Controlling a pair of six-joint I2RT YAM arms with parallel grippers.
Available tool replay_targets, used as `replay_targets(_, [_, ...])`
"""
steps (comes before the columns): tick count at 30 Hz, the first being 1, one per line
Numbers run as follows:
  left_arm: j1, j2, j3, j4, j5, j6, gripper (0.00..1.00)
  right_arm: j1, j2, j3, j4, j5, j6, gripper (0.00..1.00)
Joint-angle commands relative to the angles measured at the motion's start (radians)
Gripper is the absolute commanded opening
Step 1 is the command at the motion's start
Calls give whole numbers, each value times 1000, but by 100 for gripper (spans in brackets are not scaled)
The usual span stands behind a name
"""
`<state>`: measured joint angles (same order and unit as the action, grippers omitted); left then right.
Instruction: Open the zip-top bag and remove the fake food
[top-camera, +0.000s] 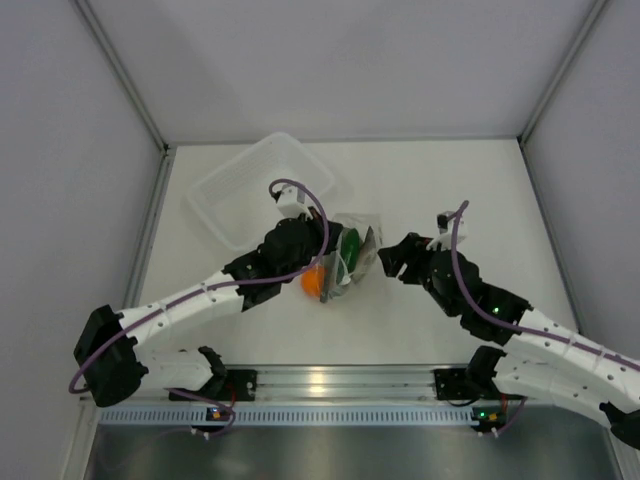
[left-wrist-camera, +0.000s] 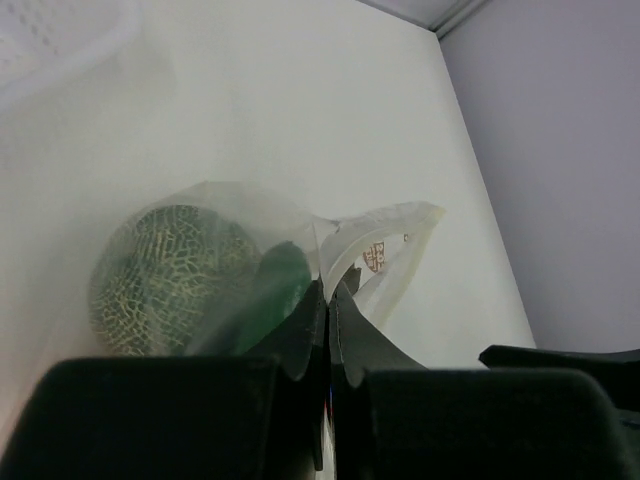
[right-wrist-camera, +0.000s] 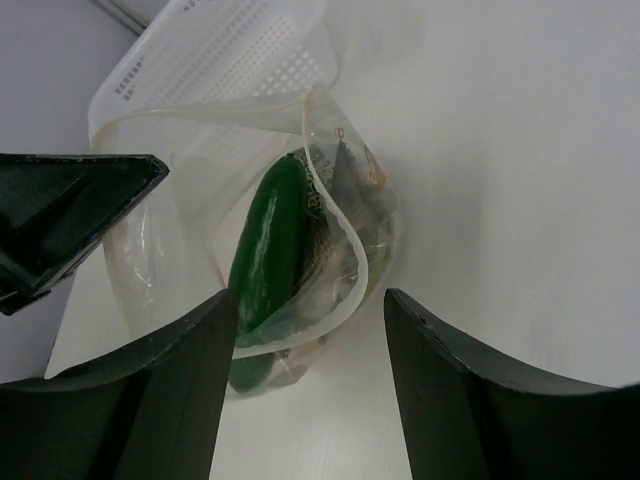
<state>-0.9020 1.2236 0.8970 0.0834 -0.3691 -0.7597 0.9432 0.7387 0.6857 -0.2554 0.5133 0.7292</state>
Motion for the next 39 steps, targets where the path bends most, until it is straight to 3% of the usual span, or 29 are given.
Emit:
replay_targets(1, [-2,-41,-33,128,-86,-128,0,9,56,-38,188,-15,68,61])
replay_targets(9, [-3,-67,-82,142,-77,-211,0,-17,183,-100,278,-33,56,60])
replay_targets(13, [-3,-65,-92,162,-59,-222,0,-72,251,-104,338,-148,58,58])
replay_targets(24, [-2,-52,-98,185,-30,-227,0,-145,336,-45,413,-249,53,54])
replay_targets(27, [-3,-52,-96,185,-48,-224,0,-144,390,-26,372,-265,42,48])
replay_targets(31, [-3,-44,-98,184,-121,-196,0,-142,410,-58,351,-204,3,17])
replay_targets(34, [-2,-55,-112,182,-177,-167,0,-147,374,-48,260,-130,-74,1])
replay_targets(39, [3,-116,-109,78,-347,-104,0,-205,289,26,-37,-26,-249,0])
